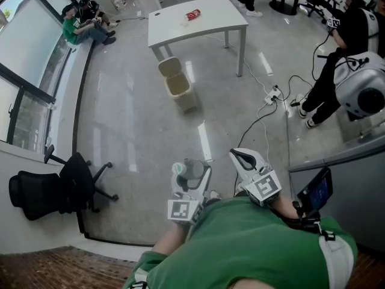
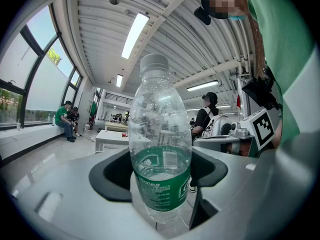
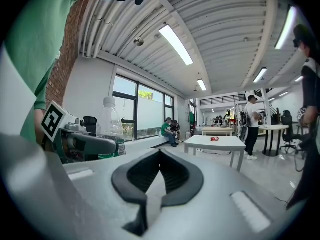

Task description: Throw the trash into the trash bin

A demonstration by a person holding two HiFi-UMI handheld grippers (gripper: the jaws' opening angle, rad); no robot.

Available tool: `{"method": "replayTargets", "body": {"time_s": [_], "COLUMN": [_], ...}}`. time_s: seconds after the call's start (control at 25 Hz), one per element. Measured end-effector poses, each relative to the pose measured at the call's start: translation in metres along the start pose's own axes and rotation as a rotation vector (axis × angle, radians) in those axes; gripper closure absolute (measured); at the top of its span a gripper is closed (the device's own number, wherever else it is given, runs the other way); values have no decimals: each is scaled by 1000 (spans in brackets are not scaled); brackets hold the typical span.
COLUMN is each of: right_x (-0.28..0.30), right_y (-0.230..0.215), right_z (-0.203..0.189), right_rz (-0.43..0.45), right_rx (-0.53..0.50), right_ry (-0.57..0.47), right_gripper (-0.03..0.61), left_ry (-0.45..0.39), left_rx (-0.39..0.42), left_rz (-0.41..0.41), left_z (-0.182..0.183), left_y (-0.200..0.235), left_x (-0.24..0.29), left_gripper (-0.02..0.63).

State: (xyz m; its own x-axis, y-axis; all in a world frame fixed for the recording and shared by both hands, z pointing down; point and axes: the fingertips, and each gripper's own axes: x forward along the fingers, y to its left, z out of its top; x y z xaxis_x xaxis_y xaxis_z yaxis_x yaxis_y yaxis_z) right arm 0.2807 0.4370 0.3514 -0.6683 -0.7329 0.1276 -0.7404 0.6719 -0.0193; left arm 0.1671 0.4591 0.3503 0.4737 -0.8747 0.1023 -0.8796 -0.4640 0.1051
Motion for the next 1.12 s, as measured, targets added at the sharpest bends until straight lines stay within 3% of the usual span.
{"method": "replayTargets", "body": {"time_s": [0.2, 0.48, 1.12], "right_x": [-3, -15, -4], "right_y": [3, -31, -26], "right_z": [-2, 2, -4], "right_rz": [-35, -39, 54], "right_rx": [-13, -16, -10], "right_ry": [10, 7, -25], "right_gripper": [575, 575, 575], "left_ry": [0, 3, 40], "left_rx": [-14, -13, -17], "left_rz": [-1, 13, 124], "left_z": [-1, 2, -4], "left_y": [6, -15, -5], "left_x": [-6, 20, 25], "left_gripper": [278, 278, 278]}}
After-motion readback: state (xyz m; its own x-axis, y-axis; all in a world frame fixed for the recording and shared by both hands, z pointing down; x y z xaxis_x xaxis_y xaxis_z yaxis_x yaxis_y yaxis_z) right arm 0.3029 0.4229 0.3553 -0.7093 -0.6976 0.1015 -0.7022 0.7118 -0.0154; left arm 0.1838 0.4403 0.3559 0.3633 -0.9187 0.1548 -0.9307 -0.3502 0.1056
